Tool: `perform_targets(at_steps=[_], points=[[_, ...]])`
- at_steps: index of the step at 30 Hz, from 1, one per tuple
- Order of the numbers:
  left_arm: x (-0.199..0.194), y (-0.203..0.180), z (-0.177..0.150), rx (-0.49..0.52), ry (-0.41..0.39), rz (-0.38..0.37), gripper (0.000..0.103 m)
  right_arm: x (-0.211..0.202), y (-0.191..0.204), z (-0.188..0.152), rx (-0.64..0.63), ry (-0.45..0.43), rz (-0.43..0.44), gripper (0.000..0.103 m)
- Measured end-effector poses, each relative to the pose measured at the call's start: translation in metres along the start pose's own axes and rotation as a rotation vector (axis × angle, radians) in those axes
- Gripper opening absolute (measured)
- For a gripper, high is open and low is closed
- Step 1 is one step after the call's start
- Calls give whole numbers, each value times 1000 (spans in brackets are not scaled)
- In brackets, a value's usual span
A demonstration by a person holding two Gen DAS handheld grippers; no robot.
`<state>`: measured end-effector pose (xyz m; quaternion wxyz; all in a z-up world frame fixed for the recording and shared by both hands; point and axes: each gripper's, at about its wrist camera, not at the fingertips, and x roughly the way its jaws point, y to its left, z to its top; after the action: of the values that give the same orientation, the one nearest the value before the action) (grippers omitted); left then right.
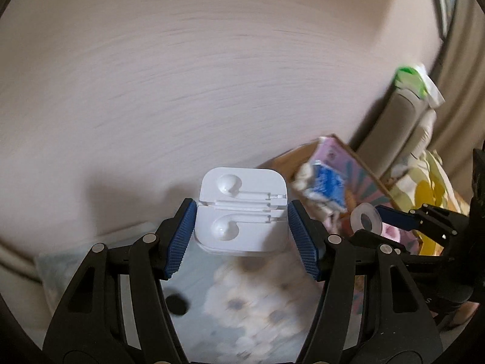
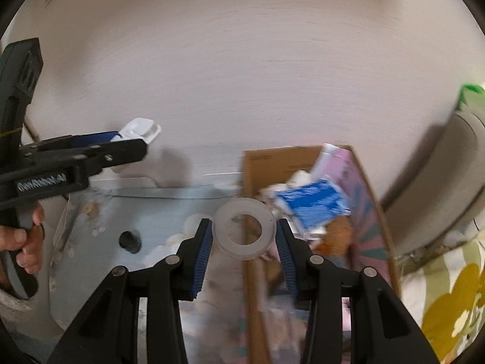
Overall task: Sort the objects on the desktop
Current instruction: 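Carry both items into the box and open both tools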
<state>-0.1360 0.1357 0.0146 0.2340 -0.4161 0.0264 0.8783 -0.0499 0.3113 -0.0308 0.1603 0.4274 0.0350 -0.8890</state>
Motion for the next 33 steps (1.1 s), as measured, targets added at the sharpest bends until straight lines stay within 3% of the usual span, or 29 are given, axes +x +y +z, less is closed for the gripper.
perform_targets(at_steps=[9,16,29,30,32,33], points=[[62,-76,34,123,60,-101,59,-1,-61,-16,55,42,-76,39],[106,-113,30,173,121,-144,59,16,-88,-31,111,71,-68,39],[145,-133,31,212,180,-113,60,39,-103,-30,132,91,-47,39],[146,-133,32,212,184,-101,63,40,-102,-30,126,91,-47,41],[148,-131,33,195,190,-107,85,41,-100,-30,117,86,-53,59],[148,-129,34,175,187,-112,103,42,-100,-31,119,84,-59,74]])
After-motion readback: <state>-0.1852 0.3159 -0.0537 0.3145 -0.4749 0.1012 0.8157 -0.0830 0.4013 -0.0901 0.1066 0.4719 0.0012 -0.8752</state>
